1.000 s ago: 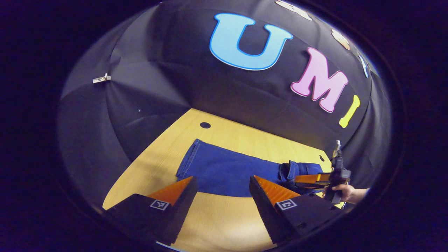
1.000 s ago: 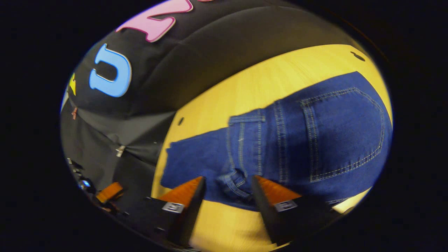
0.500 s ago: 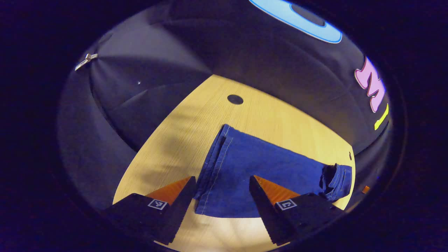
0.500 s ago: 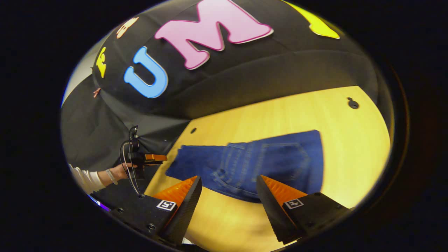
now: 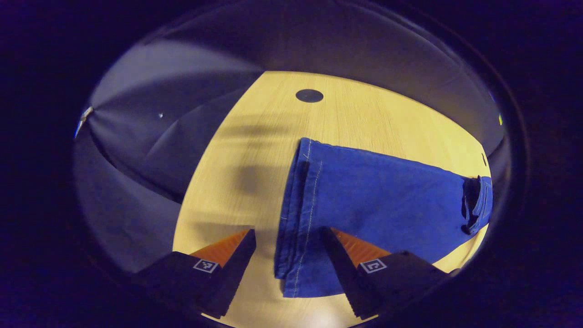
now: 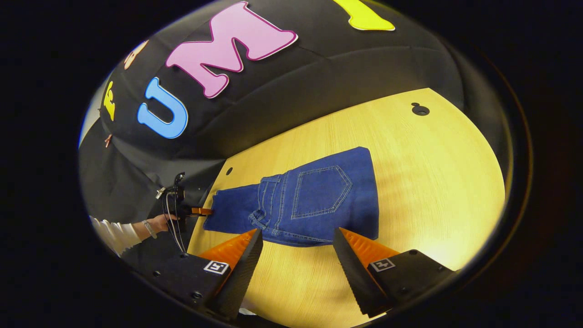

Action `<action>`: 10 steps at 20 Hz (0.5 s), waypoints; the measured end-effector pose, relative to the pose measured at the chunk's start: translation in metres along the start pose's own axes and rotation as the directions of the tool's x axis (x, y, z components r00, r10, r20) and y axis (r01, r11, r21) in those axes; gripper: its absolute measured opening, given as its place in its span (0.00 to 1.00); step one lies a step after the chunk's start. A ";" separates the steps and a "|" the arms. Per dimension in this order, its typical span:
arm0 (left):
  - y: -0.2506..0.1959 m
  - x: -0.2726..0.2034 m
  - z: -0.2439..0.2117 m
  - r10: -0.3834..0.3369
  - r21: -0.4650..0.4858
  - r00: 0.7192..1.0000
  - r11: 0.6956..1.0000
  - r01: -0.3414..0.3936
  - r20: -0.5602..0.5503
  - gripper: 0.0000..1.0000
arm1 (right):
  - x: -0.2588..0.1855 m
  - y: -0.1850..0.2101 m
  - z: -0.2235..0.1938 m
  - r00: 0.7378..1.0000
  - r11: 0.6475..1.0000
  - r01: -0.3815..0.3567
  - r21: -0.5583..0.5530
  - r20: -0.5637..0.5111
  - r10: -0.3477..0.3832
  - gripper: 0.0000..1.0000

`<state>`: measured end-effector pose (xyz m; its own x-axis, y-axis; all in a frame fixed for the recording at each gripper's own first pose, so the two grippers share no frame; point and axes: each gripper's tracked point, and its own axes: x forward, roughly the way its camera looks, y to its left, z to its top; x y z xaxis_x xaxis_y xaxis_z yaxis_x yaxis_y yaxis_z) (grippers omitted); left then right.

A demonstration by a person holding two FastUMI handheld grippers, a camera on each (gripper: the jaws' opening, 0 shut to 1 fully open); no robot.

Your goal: Grasp the waist and the cuffs of the jeans and fold them to make the two legs overlap; first hold the waist and fold one-third of the jeans toward the cuffs, then hold the cuffs and fold the remaining one-third in the same direction to finish folding.

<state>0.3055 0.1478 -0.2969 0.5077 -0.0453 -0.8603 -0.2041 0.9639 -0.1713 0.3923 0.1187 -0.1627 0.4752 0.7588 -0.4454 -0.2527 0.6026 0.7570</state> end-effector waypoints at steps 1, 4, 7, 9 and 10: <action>0.001 0.006 -0.008 -0.006 0.002 1.000 1.000 0.006 -0.030 0.98 | 0.001 0.002 0.002 1.000 1.000 -0.006 0.010 -0.001 0.006 0.95; -0.001 0.002 -0.004 -0.013 0.028 1.000 1.000 0.014 -0.024 0.93 | 0.007 0.008 0.009 1.000 0.998 -0.024 0.058 0.007 0.024 0.96; -0.013 0.003 -0.005 -0.043 0.068 0.999 0.997 0.045 -0.029 0.77 | 0.008 0.012 0.008 1.000 0.998 -0.030 0.059 0.008 0.029 0.95; -0.027 0.004 0.000 -0.087 0.080 0.996 0.993 0.088 -0.004 0.52 | 0.007 0.011 0.004 1.000 0.999 -0.025 0.048 -0.004 0.025 0.96; -0.029 0.004 0.000 -0.079 0.066 0.997 0.995 0.078 0.012 0.32 | 0.006 0.009 0.003 1.000 0.999 -0.020 0.041 -0.009 0.020 0.96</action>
<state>0.3138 0.1192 -0.2956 0.5320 -0.1184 -0.8384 -0.1083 0.9725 -0.2061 0.3954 0.1281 -0.1572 0.4627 0.7728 -0.4344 -0.2276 0.5771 0.7843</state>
